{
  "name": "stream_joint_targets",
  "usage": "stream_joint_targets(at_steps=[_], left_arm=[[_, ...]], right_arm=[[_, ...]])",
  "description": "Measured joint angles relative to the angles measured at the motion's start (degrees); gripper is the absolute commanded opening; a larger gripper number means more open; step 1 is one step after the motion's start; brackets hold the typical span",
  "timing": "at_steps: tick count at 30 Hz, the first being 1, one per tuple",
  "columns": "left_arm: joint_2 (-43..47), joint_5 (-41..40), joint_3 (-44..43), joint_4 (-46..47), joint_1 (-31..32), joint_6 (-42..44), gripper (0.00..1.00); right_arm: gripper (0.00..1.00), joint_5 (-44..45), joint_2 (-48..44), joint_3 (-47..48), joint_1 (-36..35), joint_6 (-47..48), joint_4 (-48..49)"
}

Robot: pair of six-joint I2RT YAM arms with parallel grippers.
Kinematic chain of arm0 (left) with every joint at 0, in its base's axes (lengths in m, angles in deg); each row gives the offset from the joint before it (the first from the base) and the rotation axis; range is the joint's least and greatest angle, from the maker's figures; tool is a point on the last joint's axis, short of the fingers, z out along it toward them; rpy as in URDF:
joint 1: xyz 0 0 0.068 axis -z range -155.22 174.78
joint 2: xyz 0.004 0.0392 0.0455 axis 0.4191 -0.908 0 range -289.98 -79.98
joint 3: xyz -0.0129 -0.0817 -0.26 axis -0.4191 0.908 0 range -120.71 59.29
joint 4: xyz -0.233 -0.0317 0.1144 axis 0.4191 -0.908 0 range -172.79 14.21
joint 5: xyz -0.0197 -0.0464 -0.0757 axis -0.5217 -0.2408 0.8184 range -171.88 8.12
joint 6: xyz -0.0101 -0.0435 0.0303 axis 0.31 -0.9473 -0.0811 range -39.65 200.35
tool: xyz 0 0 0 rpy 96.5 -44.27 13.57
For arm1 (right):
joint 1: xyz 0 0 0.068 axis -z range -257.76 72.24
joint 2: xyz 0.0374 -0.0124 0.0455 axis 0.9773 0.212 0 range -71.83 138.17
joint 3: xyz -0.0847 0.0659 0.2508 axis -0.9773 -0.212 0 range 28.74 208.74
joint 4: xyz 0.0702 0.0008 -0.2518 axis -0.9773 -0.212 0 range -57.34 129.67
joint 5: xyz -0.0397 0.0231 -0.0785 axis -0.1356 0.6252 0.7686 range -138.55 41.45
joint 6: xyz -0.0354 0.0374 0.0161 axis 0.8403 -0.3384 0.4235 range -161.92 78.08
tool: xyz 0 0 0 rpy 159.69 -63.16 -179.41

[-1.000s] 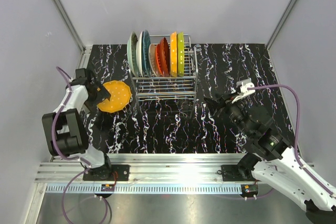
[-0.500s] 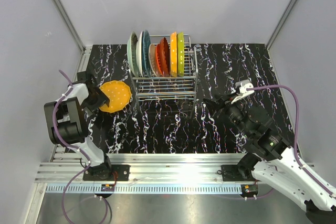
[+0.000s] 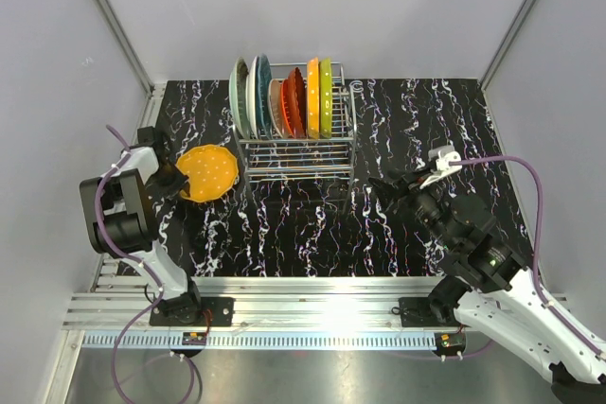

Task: Load the plates into the dish rack
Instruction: Grab a plate with the left arm

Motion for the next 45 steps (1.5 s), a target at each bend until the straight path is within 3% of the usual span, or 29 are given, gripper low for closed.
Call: stream_joint_targets(at_steps=[3,9,15,20,23,31,35,45], left_arm=[[0.0,0.0,0.0,0.0,0.0,0.1,0.00],[0.9,-0.1,0.1,-0.2,0.0,0.1,0.00],[8.4,-1.2,2.1,-0.8,0.1,0.5,0.00],[13.8,-2.3,2.6,-2.0,0.1,0.7,0.00],[15.0,-2.4,2.6,-2.4,0.1,0.7,0.00],[20.0,-2.6,5.2,-3.5,0.1,1.1,0.00],[21.8,-2.8,6.5,-3.8,0.1,1.5,0.00],[24.6,-3.1,8.0,-3.7,0.0,2.1,0.00]], right_arm=[[0.58,-1.4,-0.1,0.0,0.0,0.1,0.0],[0.54,-8.8,-1.3,0.0,0.0,0.6,0.2],[0.52,-20.6,-2.2,0.0,0.0,0.6,2.4],[0.52,-31.2,3.3,0.1,-1.0,-0.2,5.6],[0.54,-33.0,7.5,0.3,-5.4,-0.1,7.4],[0.55,-24.2,28.0,6.6,-26.9,7.7,12.8],[0.56,-19.1,39.0,10.5,-30.3,11.5,14.7],[0.70,-3.7,57.2,19.7,-36.0,27.5,22.8]])
